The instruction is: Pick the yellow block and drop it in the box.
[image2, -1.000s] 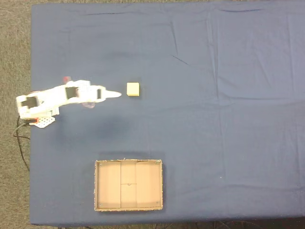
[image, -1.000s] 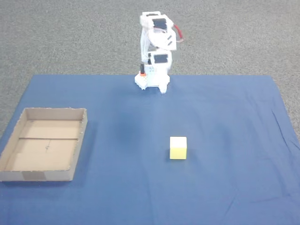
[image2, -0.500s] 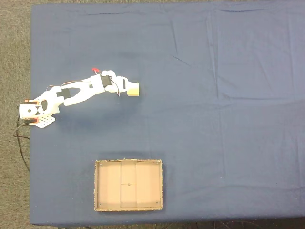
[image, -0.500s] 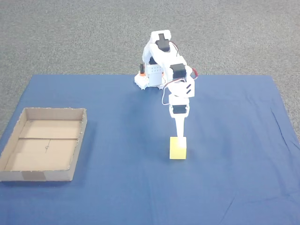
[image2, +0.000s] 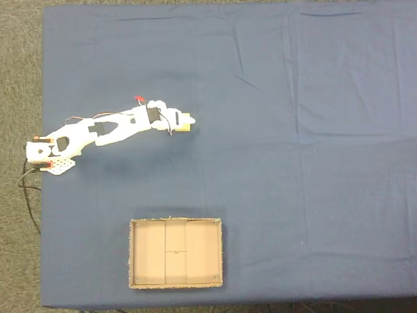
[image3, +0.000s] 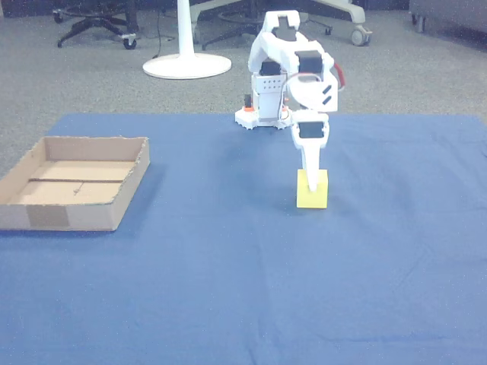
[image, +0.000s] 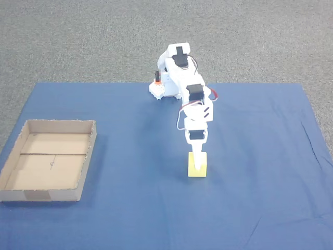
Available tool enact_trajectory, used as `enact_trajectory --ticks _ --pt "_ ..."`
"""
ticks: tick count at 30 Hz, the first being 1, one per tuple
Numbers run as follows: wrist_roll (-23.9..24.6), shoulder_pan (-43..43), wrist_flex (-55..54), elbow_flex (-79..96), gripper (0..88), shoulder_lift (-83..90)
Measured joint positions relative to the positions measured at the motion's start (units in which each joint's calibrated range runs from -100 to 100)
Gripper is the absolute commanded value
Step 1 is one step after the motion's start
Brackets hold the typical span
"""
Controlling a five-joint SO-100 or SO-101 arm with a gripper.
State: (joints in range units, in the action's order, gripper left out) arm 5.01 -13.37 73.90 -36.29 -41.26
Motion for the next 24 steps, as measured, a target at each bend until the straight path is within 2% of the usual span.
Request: enact_trajectory --ticks 7,12,15,18,21,24 --pt "-0.73 0.0 -0.86 -1.78 20.6 -1.45" --pt "-0.78 0.0 -1.18 -1.78 19.6 -1.53" --pt "-1.51 0.0 -2.35 4.53 20.6 2.98" --pt "-2.25 1.88 -6.35 15.99 20.4 17.48" --pt "-3.96 5.48 -5.09 21.06 20.1 38.02" --pt "-6.5 13.99 -3.53 25.32 20.6 56.95"
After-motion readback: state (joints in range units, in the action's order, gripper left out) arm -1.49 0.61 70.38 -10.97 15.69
